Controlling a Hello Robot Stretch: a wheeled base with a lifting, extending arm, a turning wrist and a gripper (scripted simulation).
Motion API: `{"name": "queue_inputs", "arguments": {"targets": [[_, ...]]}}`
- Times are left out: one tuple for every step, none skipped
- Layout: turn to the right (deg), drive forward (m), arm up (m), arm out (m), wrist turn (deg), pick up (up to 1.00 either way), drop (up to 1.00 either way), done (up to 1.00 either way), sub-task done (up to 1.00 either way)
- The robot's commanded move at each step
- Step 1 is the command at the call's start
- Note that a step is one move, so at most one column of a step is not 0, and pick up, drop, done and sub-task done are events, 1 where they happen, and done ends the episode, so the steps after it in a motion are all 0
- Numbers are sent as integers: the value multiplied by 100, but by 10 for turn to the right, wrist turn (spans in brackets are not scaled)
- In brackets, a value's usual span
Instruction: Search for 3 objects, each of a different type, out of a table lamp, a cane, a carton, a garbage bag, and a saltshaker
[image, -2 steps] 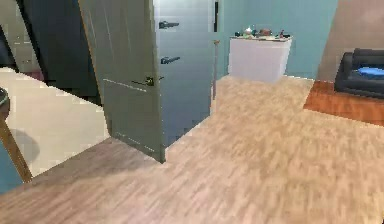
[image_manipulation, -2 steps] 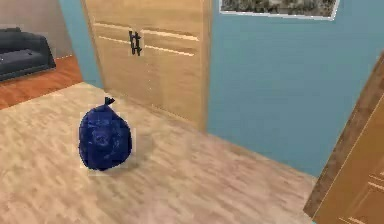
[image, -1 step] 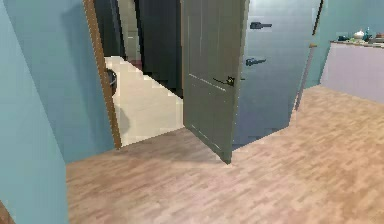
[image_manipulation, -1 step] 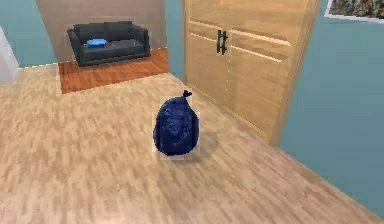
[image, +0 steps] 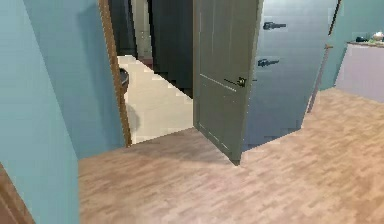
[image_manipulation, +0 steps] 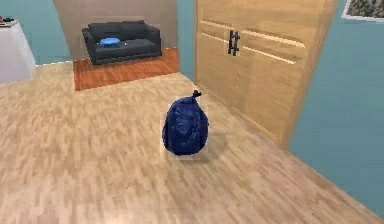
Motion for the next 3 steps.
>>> {"name": "queue_inputs", "arguments": {"targets": [[0,5,0,0,0,0,0,0,0],[-30,0,0,0,0,0,0,0,0],[-30,0,0,0,0,0,0,0,0]]}}
